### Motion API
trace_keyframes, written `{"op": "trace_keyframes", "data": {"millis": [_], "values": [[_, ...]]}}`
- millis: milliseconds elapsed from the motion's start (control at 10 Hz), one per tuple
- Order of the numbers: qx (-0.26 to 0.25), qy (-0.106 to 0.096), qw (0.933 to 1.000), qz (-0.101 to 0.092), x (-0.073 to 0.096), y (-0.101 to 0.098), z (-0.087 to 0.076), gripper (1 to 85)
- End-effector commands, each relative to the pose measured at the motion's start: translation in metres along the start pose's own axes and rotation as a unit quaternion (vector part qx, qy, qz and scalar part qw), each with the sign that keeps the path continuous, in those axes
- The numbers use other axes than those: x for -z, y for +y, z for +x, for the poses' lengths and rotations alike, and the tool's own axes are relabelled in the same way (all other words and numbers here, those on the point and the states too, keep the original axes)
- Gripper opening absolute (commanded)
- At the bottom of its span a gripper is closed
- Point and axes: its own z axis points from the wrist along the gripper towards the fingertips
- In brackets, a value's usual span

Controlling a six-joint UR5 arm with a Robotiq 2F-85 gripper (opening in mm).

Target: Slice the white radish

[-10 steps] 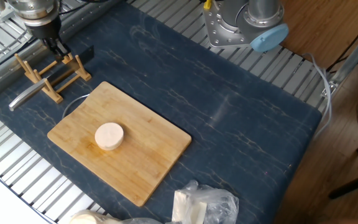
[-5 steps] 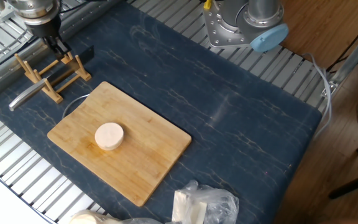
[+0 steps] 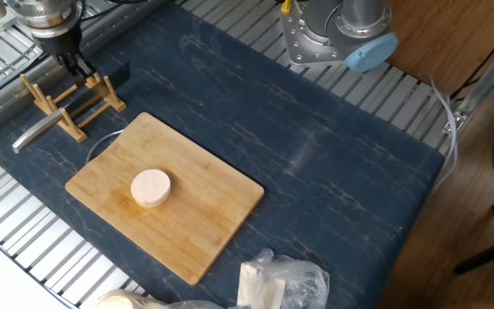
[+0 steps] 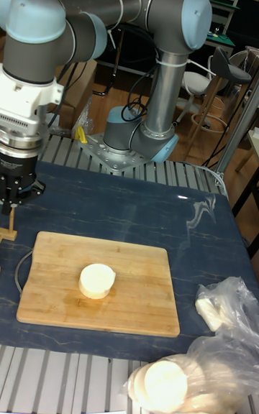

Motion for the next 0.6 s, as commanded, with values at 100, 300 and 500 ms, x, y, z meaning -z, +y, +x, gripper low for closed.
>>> {"op": "trace_keyframes", "data": {"millis": [100, 300, 500], "values": [[0.003, 0.001, 1.0, -0.003, -0.01, -0.006, -0.001, 33.7], [0.007, 0.012, 0.9999, 0.004, -0.013, -0.008, 0.004, 37.0], [0.006, 0.012, 0.9998, 0.013, -0.017, -0.013, 0.003, 36.7]]}}
